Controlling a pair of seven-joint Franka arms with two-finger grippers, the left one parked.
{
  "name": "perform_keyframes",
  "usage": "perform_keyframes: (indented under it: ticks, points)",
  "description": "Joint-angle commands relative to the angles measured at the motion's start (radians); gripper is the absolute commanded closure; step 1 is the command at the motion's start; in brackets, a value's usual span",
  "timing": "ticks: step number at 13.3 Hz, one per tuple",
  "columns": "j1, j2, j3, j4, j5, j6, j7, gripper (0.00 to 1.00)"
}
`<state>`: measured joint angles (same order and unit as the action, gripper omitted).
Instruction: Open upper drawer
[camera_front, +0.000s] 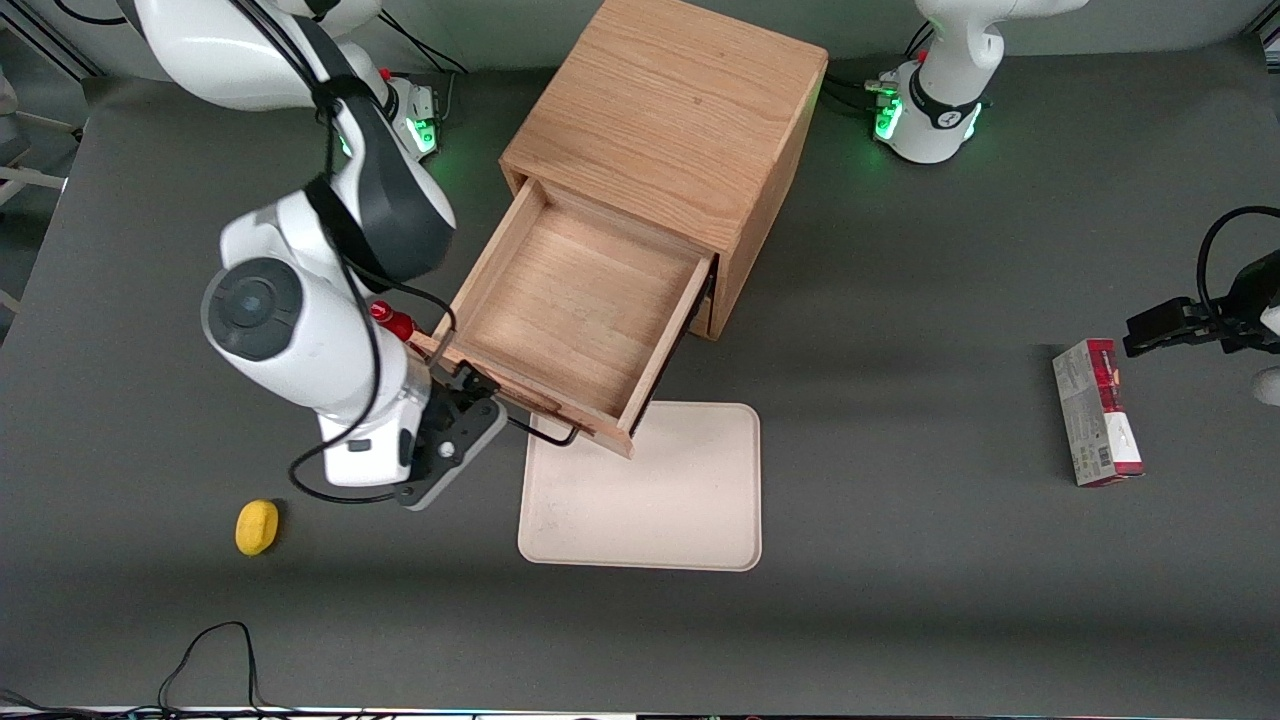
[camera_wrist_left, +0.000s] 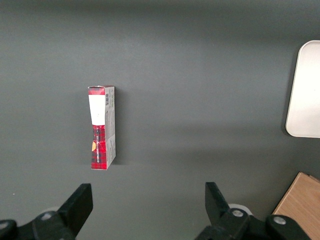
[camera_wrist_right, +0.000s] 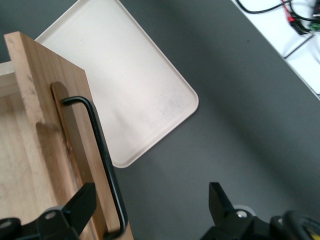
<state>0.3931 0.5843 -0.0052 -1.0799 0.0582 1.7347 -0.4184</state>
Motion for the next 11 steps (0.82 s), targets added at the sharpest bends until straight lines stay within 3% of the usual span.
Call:
perform_keyframes:
  ticks: [1, 5, 9, 11]
  points:
    - [-0.014, -0.064, -0.027, 0.018, -0.015, -0.087, 0.061, 0.0]
    - [-0.01, -0.182, -0.157, -0.035, -0.017, -0.233, 0.188, 0.0]
    - [-0.01, -0.276, -0.274, -0.141, -0.014, -0.244, 0.219, 0.0]
    - [-0.087, -0.358, -0.256, -0.251, -0.008, -0.19, 0.309, 0.0]
